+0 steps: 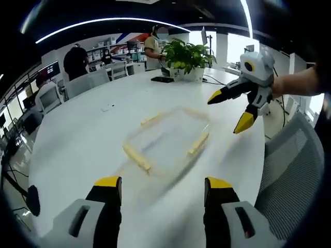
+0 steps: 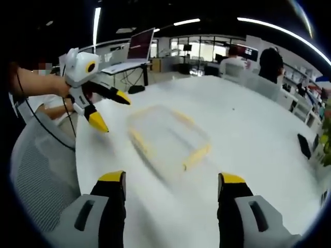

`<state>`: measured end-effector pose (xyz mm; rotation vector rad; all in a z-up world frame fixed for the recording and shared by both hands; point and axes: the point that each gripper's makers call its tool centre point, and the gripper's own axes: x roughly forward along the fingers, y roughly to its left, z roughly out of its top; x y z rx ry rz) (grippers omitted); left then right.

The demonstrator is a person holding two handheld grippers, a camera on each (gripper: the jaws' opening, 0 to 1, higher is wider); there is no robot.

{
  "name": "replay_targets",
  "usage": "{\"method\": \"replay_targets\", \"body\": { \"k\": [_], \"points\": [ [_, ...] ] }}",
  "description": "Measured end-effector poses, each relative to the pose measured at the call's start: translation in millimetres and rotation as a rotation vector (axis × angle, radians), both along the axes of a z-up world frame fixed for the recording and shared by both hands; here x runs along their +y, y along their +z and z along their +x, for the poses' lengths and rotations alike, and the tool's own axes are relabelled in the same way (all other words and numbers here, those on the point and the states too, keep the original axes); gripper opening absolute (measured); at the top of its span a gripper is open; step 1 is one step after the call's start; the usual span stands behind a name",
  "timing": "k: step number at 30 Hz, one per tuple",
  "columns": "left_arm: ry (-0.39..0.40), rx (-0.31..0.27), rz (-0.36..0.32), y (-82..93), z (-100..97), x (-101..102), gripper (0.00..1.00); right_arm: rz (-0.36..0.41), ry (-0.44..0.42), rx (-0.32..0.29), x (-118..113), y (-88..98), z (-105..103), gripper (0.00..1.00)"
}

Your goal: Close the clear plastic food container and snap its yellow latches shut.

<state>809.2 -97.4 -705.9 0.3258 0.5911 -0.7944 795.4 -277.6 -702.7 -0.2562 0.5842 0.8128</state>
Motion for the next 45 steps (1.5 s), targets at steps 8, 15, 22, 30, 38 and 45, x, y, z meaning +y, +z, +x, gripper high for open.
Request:
{"method": "replay_targets", "body": {
  "k": [8, 15, 22, 30, 38, 45],
  "points": [
    [0.011, -0.017, -0.012, 3.7, -22.9, 4, 0.67, 0.029, -0.051, -0.006, -12, 3.7, -20, 0.77],
    [0.029, -0.014, -0.022, 4.8, -41.9, 9, 0.71, 0.042, -0.072, -0.026, -18, 9.9, -37, 0.8],
    [0.055, -0.035, -0.029, 10.9, -55.5, 15, 0.76, 0.055, -0.081, -0.051, -23, 15.7, -49, 0.85],
    [0.075, -0.038, -0.06, 17.2, -67.1, 20, 0.82, 0.071, -0.095, -0.06, -29, 18.4, -61, 0.92],
    [0.087, -0.049, -0.077, 24.8, -71.3, 25, 0.91, 0.071, -0.093, -0.071, -32, 23.0, -70, 0.99],
    [0.093, -0.058, -0.107, 29.7, -73.6, 26, 0.99, 0.069, -0.092, -0.072, -36, 24.5, -73, 1.0]
  ]
}}
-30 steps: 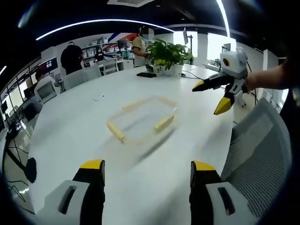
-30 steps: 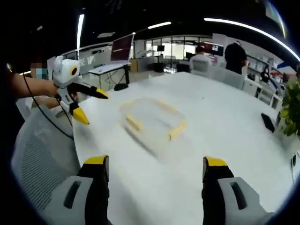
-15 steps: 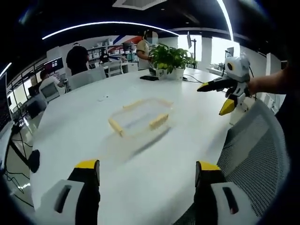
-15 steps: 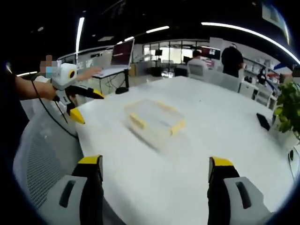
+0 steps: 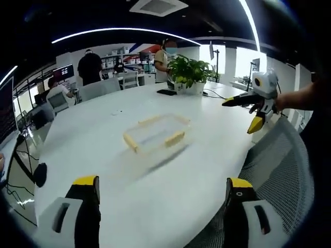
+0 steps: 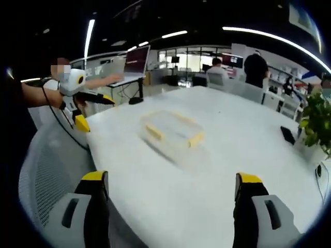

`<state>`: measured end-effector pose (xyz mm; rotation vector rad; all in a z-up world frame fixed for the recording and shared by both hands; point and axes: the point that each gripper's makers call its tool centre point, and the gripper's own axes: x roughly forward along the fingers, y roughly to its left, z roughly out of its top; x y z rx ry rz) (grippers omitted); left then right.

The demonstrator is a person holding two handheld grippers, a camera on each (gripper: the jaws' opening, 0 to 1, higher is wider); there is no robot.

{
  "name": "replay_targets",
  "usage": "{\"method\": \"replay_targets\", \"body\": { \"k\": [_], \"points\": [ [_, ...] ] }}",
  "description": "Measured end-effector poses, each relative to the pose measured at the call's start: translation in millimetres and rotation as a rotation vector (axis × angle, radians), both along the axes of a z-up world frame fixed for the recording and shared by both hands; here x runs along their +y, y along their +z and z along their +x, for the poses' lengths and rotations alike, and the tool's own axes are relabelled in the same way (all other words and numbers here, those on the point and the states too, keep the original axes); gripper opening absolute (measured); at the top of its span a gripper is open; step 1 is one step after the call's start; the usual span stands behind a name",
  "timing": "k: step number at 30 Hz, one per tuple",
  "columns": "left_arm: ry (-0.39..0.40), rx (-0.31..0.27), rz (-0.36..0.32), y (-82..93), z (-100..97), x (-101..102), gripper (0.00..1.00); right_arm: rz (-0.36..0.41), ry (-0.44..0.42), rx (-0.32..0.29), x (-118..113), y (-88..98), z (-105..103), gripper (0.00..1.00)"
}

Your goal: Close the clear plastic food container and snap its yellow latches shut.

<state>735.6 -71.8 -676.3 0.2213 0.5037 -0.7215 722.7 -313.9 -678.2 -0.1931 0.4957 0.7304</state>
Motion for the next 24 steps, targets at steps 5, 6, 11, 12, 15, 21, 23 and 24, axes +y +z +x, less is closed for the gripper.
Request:
{"method": "replay_targets", "body": {
  "k": [5, 6, 11, 12, 15, 21, 23, 24],
  "points": [
    [-0.003, -0.006, 0.011, -0.9, -0.6, 0.5, 0.99, -0.004, 0.0, -0.002, -1.8, 1.0, -0.8, 1.0],
    [-0.002, -0.005, 0.011, -1.3, -0.6, 0.7, 0.99, -0.005, 0.0, -0.003, -2.1, 1.0, -0.8, 1.0],
    [0.0, -0.004, 0.005, -2.5, -0.9, 0.3, 0.99, -0.014, 0.007, -0.002, -2.0, 0.3, -2.3, 1.0],
    [-0.001, -0.003, 0.008, -3.1, -1.1, 0.5, 0.99, -0.014, 0.007, -0.002, -2.0, 0.0, -2.5, 1.0],
    [0.001, 0.0, 0.004, -4.2, -1.1, 0.3, 0.99, -0.012, 0.008, 0.002, -1.2, -0.6, -3.5, 1.0],
    [0.002, 0.0, 0.007, -5.6, -0.7, 0.9, 0.99, -0.015, 0.01, 0.002, -0.8, -0.9, -4.4, 1.0],
    [0.003, 0.001, 0.006, -5.3, -0.4, 1.2, 0.99, -0.015, 0.011, 0.0, -0.8, -0.2, -4.0, 1.0],
    [0.003, 0.0, 0.006, -5.2, -0.2, 1.3, 0.99, -0.016, 0.011, 0.0, -1.0, -0.2, -3.9, 1.0]
  ]
}}
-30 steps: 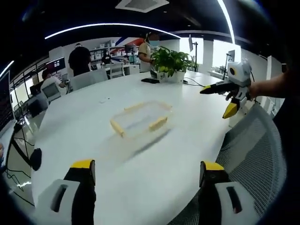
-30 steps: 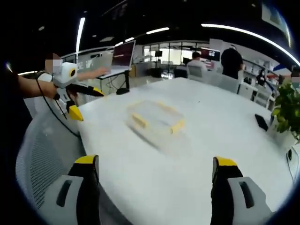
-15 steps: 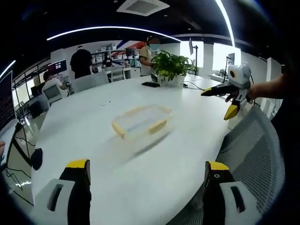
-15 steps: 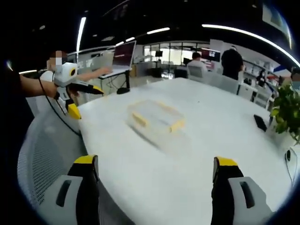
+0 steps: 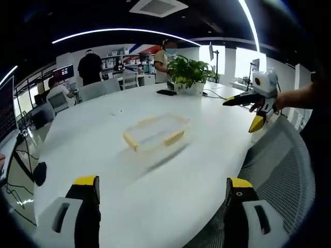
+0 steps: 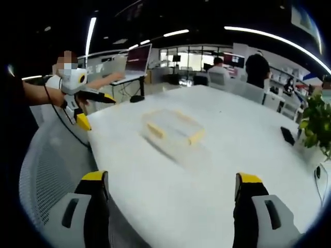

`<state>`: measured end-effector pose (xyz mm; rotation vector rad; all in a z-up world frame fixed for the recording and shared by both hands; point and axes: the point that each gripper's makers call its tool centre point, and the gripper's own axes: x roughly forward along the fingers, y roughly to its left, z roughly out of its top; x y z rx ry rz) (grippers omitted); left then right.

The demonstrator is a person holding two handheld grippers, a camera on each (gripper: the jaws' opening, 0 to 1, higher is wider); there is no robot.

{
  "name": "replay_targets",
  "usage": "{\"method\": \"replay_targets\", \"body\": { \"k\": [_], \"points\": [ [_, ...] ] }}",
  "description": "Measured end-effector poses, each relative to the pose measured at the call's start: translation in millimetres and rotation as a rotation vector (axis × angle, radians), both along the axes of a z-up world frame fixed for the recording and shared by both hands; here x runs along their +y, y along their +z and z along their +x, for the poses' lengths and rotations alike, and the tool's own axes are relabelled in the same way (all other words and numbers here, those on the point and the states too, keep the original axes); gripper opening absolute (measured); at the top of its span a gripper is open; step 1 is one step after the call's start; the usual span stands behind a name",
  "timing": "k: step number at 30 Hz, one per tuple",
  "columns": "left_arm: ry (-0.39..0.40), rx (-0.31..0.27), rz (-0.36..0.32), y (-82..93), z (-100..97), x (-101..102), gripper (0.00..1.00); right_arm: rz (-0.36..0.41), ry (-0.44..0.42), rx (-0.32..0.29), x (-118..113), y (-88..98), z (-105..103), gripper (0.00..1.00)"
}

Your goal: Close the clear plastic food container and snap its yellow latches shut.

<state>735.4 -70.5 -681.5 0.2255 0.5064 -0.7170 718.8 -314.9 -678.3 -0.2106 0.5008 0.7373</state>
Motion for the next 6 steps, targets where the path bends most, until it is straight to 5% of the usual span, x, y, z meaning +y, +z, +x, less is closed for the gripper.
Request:
{"method": "replay_targets", "body": {
  "k": [6],
  "points": [
    [0.001, -0.005, 0.002, 1.2, 0.5, 0.3, 0.99, -0.002, 0.002, -0.002, -0.8, 1.2, 0.0, 1.0]
  ]
}}
